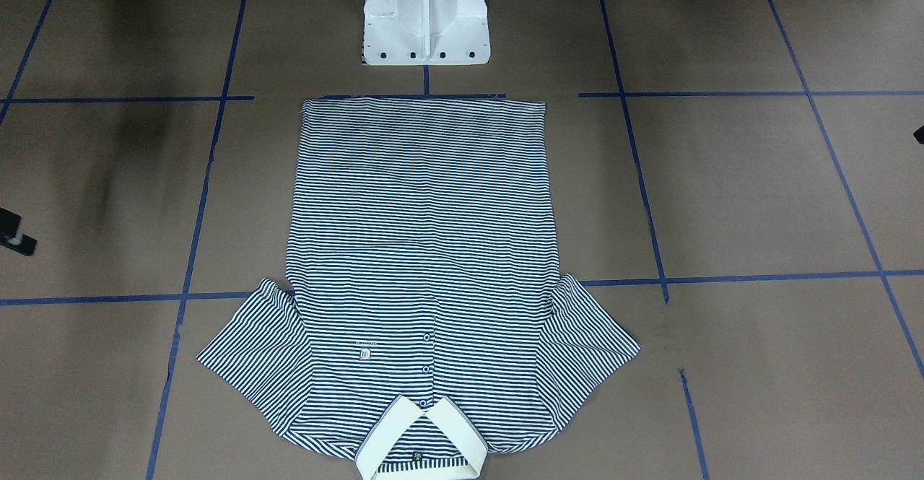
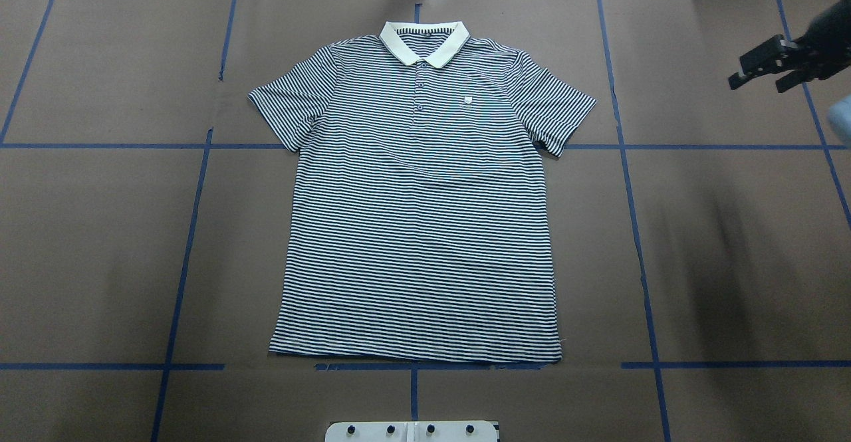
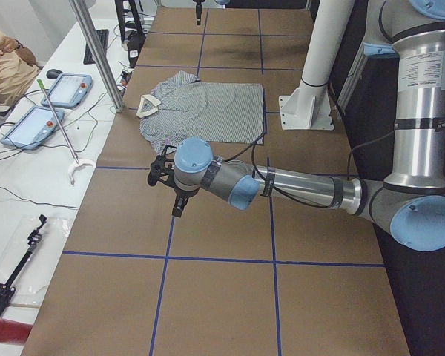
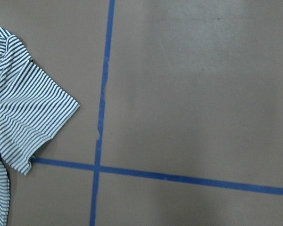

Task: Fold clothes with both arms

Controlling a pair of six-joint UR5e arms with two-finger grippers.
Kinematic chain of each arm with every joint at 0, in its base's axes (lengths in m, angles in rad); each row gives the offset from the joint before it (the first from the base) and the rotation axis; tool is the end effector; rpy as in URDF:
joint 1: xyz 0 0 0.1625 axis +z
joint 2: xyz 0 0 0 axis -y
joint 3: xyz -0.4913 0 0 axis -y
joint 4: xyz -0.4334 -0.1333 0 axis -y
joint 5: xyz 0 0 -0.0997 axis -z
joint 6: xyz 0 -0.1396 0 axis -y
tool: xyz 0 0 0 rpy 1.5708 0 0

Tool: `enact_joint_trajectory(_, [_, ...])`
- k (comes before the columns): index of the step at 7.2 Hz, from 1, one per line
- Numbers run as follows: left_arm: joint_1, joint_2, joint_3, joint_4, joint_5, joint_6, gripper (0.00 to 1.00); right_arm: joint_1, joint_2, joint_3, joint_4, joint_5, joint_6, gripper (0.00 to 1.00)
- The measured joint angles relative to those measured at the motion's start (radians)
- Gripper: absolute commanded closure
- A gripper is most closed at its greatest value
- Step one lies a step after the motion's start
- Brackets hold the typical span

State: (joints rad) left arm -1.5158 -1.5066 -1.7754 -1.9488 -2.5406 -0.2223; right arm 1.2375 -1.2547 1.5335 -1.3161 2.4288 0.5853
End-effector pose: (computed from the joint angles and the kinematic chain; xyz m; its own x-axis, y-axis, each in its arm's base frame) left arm 0.0106 -0.5235 0.6113 0.5393 0.2371 -0.8080 0.0730 0.9428 0.3254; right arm -0.2034 -0.6721 0.5381 0.5658 -0.0319 0.8239 -0.0371 0.9973 0.0640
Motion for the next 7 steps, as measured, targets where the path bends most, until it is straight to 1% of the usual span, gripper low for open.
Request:
enact_joint_trajectory(1, [0.007, 0.023, -0.044, -0.019, -0.014, -0.058, 0.00, -0.052, 0.092, -0.102, 0.048, -0.039, 0.136, 0.07])
enact_joint_trajectory(2, [0.023, 0.040, -0.095, -0.033, -0.017, -0.131, 0.00, -0.103, 0.155, -0.174, 0.102, -0.107, 0.268, 0.13])
enact_joint_trajectory(3, [0.042, 0.048, -0.130, -0.042, -0.016, -0.188, 0.00, -0.154, 0.206, -0.245, 0.161, -0.188, 0.403, 0.15])
enact_joint_trajectory(4, [0.060, 0.051, -0.145, -0.050, -0.013, -0.216, 0.00, -0.193, 0.242, -0.320, 0.221, -0.247, 0.495, 0.15])
enact_joint_trajectory(5, [0.070, 0.052, -0.150, -0.062, -0.011, -0.227, 0.00, -0.225, 0.263, -0.371, 0.266, -0.287, 0.561, 0.16])
enact_joint_trajectory(6, [0.075, 0.053, -0.152, -0.072, -0.011, -0.231, 0.00, -0.262, 0.278, -0.392, 0.286, -0.331, 0.619, 0.21])
enact_joint_trajectory(7, [0.078, 0.054, -0.151, -0.077, -0.010, -0.231, 0.00, -0.298, 0.287, -0.401, 0.293, -0.383, 0.658, 0.35])
